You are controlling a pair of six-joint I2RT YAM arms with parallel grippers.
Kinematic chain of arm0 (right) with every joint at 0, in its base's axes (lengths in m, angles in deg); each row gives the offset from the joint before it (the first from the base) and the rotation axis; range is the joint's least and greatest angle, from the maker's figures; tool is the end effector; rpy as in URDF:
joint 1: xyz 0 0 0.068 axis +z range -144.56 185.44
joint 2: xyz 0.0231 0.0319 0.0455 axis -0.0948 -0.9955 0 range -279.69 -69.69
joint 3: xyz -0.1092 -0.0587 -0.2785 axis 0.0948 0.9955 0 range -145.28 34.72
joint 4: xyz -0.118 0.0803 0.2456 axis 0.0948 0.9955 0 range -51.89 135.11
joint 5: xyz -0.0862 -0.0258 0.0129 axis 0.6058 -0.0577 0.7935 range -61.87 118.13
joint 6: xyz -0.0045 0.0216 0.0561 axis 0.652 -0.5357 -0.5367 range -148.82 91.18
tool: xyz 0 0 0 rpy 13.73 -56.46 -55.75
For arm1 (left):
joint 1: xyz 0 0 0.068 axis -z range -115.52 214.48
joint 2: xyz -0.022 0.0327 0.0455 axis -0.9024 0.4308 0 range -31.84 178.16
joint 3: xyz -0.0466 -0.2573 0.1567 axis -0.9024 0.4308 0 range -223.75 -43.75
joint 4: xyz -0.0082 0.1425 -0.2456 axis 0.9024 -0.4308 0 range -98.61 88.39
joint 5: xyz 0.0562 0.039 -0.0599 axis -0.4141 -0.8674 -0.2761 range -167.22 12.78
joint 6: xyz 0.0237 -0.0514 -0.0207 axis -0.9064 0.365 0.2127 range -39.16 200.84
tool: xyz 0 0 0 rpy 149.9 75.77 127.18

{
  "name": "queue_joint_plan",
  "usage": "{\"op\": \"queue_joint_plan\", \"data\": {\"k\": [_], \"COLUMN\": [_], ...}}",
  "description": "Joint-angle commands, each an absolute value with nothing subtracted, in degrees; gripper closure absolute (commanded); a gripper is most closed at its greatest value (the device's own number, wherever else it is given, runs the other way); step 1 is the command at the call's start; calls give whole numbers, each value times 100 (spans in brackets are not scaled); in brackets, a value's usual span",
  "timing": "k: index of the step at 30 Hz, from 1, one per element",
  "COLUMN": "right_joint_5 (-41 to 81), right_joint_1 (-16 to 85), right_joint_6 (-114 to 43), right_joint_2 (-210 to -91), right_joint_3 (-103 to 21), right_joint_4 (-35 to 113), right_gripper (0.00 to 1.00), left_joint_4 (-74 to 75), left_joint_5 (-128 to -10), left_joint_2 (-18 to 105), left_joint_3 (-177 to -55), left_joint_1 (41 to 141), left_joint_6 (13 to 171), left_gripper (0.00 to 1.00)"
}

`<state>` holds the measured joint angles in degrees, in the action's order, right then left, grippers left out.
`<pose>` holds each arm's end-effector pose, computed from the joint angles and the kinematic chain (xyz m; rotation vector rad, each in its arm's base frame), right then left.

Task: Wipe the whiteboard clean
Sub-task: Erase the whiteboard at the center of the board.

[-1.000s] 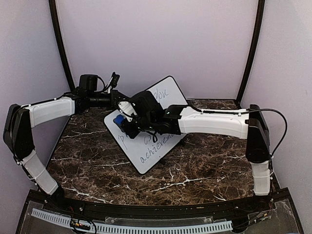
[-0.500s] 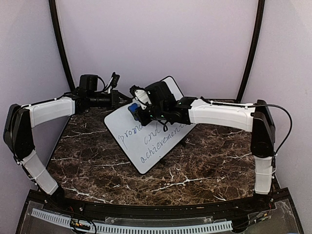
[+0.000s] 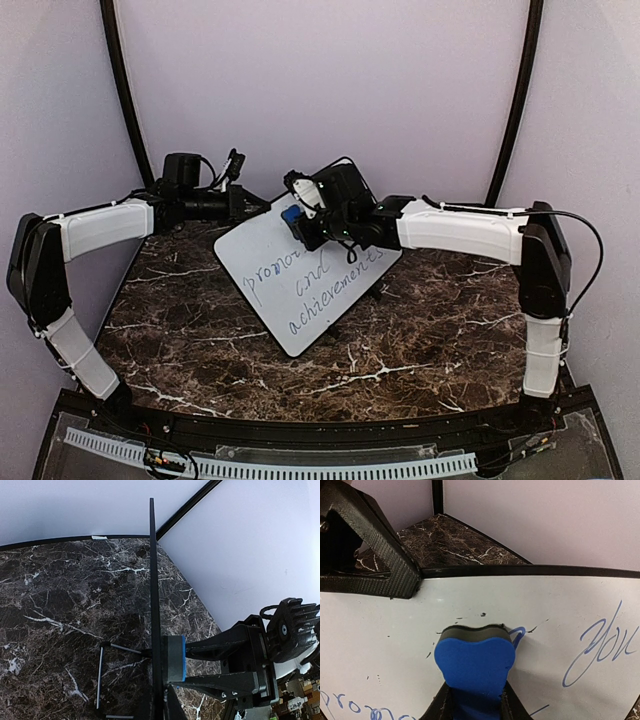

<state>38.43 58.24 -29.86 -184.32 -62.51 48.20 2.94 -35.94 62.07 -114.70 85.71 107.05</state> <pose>0.3225 0.4118 0.3058 -0.7991 1.9056 0.4011 0.3748 -0.1771 0.3262 0.4404 1.9535 -1.2272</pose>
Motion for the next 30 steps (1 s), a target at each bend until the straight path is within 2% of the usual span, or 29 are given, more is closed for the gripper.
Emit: {"op": "queue_joint_plan", "data": {"k": [1, 9, 14, 30], "right_joint_5": [3848, 3561, 3836, 3896], "right_joint_1": [6120, 6736, 6760, 5759], "right_joint_6": [-2671, -2446, -2463, -2603], "right_joint_2": [-18644, -18654, -18751, -18454], "right_joint_3": [-6073, -6144, -6350, -5689], "right_joint_4": [4644, 4463, 4704, 4640], "right_gripper": [73, 73, 73, 73], "left_joint_4": [767, 695, 666, 665], "left_joint_5": [-2705, -2766, -2775, -2729], "left_joint_2": [5969, 5983, 5975, 5967], "left_joint_3": [-11545, -11562, -11573, -11582], "left_joint_1": [8944, 8944, 8944, 8944], "left_joint_6": [10588, 10572, 10554, 10545], "left_gripper": [100, 100, 100, 100]}}
